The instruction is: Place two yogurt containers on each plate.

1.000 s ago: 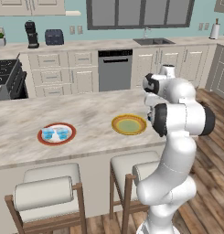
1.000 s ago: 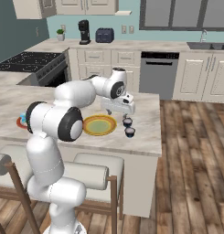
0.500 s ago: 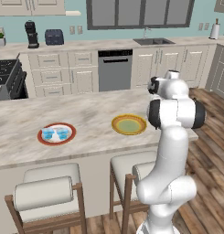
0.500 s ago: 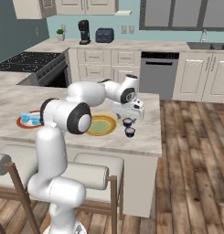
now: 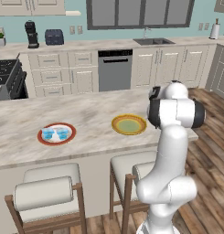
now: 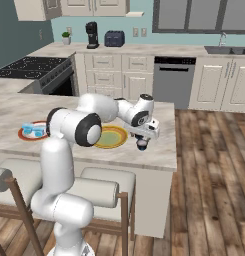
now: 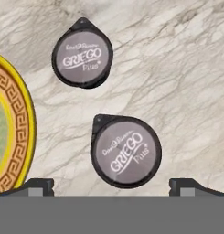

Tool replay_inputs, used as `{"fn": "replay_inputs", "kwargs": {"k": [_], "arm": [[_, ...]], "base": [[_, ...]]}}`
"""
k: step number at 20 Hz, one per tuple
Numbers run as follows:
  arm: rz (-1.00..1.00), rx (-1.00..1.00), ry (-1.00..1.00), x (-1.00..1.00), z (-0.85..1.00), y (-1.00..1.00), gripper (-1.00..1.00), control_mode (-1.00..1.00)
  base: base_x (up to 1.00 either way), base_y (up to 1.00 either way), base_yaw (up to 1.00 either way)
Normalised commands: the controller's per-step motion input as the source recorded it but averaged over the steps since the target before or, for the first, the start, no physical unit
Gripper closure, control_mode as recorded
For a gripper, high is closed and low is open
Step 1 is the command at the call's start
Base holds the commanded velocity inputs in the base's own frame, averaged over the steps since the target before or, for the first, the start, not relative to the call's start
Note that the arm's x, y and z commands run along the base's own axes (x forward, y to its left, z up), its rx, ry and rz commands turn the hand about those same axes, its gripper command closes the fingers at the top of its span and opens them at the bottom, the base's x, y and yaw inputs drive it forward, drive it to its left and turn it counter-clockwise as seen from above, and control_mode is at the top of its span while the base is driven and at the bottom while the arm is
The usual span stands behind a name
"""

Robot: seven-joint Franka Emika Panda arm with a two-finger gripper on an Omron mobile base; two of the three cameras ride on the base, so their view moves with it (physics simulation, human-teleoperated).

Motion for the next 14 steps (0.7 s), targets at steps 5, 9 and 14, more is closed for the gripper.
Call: {"fn": "replay_inputs", "kwargs": {"k": [5,9,14], "arm": [[0.0,-0.01,-0.15,-0.01,-0.32,-0.07,-1.0,-1.0],[-0.01,0.0,-0.06,0.0,-0.06,0.0,-1.0,-1.0],[0.0,0.0,-0.06,0.0,-0.07,0.0,-1.0,-1.0]], "base": [[0.0,0.0,0.0],[0.0,0.0,0.0],[0.0,0.0,0.0]]}}
